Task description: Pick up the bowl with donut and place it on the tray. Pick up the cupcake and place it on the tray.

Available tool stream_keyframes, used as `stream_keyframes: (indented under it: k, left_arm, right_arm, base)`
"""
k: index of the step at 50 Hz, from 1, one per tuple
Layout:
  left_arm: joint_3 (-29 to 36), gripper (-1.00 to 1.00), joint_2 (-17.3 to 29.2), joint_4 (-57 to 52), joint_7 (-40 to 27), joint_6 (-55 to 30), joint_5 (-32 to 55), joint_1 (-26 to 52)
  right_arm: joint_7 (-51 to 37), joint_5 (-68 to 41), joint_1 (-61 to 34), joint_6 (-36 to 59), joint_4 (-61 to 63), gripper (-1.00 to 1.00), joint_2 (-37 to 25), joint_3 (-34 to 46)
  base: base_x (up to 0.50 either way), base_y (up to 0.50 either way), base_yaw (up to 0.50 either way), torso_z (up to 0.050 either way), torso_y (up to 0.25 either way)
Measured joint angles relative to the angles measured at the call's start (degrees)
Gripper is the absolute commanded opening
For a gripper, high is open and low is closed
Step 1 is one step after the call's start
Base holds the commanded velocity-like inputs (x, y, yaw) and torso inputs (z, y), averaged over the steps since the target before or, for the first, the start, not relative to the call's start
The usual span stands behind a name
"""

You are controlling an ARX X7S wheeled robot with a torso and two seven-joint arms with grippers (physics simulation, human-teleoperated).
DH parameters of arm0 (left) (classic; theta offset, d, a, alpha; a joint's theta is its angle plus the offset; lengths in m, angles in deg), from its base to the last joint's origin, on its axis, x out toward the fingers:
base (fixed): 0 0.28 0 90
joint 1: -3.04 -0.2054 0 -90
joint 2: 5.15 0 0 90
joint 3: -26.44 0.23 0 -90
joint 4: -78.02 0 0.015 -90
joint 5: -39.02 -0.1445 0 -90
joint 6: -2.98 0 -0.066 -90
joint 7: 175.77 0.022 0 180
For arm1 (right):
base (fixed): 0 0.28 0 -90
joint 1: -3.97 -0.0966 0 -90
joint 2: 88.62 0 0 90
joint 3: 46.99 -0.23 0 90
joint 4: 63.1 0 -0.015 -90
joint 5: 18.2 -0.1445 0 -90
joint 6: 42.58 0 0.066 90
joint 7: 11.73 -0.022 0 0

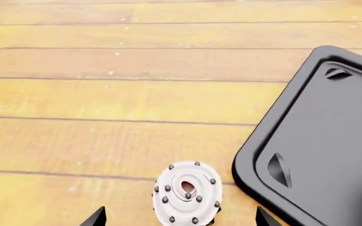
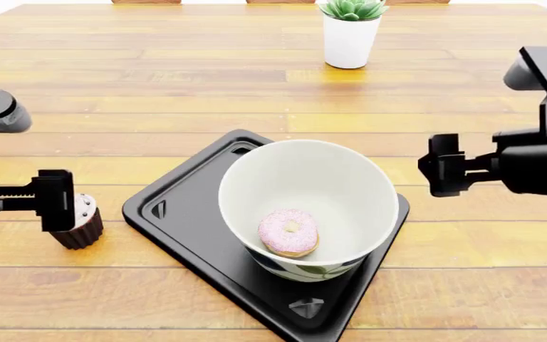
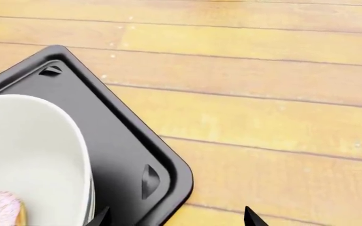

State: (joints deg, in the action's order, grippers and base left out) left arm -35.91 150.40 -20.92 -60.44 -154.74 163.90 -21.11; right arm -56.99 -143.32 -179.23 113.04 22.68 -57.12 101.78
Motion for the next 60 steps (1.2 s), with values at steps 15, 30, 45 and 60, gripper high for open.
stream_keyframes:
  k: [15,30,45,60]
  left_arm:
    - [-0.5,1.0,-1.4,0.6,4.3,1.1,-5.8,-2.9]
    - [-0.6,1.0,-0.7,-1.0,4.6,2.9,-6.3,-5.7]
    - [-0.6,1.0,-0.7,-2.3,4.6,4.7,-7.8,-7.9]
    - [-1.2,1.0,-0.4,-1.3,11.8,7.4,-16.1,-13.0]
  right_arm:
    - [0.6,1.0,0.8,-0.3,0.3,1.0,-0.2,0.2]
    - [1.0,1.8,1.4,-0.6,0.4,1.0,-0.1,0.3]
    - [1.3,2.5,1.8,-0.7,0.5,1.0,-0.1,0.6]
    - [1.4,3.3,2.6,-1.1,1.0,1.0,-0.5,0.8]
  base:
    - [0.0,0.0,0.0,0.0,0.0]
    - [0.0,0.0,0.0,0.0,0.0]
    - [0.0,0.0,0.0,0.0,0.0]
    - [0.0,0.0,0.0,0.0,0.0]
